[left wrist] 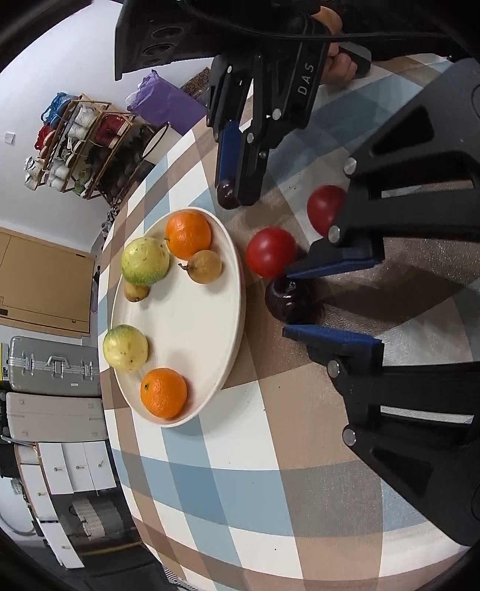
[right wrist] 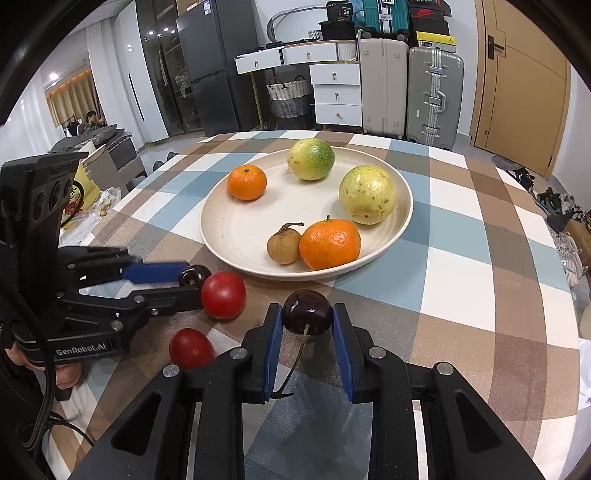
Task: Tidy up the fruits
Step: 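Carry both dark cherries over the white plate with both tools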
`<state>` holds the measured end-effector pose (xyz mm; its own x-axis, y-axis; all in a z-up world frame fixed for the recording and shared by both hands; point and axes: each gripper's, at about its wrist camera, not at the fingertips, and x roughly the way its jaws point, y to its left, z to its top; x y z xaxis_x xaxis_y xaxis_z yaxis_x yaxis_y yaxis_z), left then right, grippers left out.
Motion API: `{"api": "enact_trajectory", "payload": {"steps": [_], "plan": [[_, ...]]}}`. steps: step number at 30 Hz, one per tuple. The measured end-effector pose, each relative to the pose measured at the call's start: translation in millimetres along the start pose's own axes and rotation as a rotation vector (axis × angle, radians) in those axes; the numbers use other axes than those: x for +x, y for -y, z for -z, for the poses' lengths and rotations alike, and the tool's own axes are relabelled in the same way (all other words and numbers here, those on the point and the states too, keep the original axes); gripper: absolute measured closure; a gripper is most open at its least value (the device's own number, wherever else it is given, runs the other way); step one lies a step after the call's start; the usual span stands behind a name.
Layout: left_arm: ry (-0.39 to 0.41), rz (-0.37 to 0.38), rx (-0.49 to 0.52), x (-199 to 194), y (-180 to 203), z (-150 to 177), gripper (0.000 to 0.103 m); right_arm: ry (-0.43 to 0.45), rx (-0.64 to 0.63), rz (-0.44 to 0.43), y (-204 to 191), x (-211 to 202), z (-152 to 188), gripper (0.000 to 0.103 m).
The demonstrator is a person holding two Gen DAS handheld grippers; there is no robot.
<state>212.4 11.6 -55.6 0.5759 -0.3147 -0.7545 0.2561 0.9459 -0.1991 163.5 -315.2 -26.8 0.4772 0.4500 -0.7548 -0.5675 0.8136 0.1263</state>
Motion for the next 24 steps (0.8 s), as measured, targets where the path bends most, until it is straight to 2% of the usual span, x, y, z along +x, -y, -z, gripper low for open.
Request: {"api": "enact_trajectory", "payload": {"steps": [11, 24], "plan": [[0.056, -0.012, -0.018, -14.9, -2.4, 1.1, 0.080, 0.016, 0.002, -0.011, 0.1, -3.8, 0.7, 0.075], [0.156, -0.042, -0.050, -42.8, -9.0, -5.4, 0.080, 0.124, 0.009, -0.058, -1.6, -24.4, -6.9, 0.075]]}}
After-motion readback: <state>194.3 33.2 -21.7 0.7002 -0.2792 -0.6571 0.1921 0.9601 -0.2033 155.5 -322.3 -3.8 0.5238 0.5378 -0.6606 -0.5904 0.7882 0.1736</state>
